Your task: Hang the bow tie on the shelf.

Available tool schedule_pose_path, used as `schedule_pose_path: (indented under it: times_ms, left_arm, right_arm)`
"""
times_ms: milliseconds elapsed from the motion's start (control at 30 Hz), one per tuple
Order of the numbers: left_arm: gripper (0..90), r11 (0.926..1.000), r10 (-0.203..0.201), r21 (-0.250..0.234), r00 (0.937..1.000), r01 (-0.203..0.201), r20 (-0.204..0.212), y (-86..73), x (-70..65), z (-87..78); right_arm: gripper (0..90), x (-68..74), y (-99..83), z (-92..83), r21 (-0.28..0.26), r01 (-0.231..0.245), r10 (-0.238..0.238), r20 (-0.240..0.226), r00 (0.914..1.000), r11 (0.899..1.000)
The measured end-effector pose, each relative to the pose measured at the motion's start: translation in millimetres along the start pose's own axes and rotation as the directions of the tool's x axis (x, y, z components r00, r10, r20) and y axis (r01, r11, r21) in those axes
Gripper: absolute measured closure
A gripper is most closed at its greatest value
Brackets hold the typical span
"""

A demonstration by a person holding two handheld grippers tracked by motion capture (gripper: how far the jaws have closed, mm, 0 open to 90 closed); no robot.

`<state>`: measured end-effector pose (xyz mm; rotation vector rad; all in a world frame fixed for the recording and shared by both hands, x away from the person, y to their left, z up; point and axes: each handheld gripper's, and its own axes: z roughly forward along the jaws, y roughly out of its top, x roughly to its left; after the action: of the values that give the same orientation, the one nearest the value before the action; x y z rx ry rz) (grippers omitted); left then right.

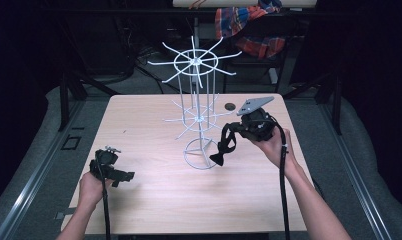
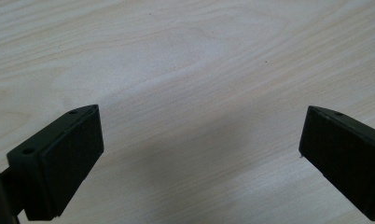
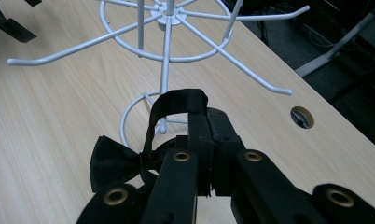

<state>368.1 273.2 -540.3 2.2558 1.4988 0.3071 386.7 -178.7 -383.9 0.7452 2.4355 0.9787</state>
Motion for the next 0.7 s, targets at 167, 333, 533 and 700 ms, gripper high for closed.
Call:
schedule_pose_path:
  times_ms: [167, 333, 533, 700]
  left_arm:
    - [0.0, 1.0, 0.002, 0.0, 1.0, -0.002, 0.002, 0.0, 0.0, -0.1]
    - [0.0, 1.0, 0.001, 0.0, 1.0, -0.001, 0.001, 0.1, -0.1, 0.2]
    - [0.0, 1.0, 0.001, 0.0, 1.0, -0.001, 0.0, 0.0, 0.1, 0.3]
    - [0.0, 1.0, 0.002, 0.001, 1.0, -0.002, 0.001, 0.1, 0.0, 0.0]
  right_arm:
    - [89.4, -1.9, -4.4, 4.9, 0.008, -0.012, 0.012, -0.016, 0.9998, 1.0]
    - [89.3, -1.5, -6.7, 7.9, 0.014, -0.017, 0.017, -0.026, 0.9995, 1.0]
    - [88.2, -1.4, -8.5, 8.7, 0.013, -0.025, 0.025, -0.045, 0.9987, 1.0]
    - [86.2, -2.3, -11.2, 7.9, 0.015, -0.034, 0.035, -0.052, 0.998, 0.999]
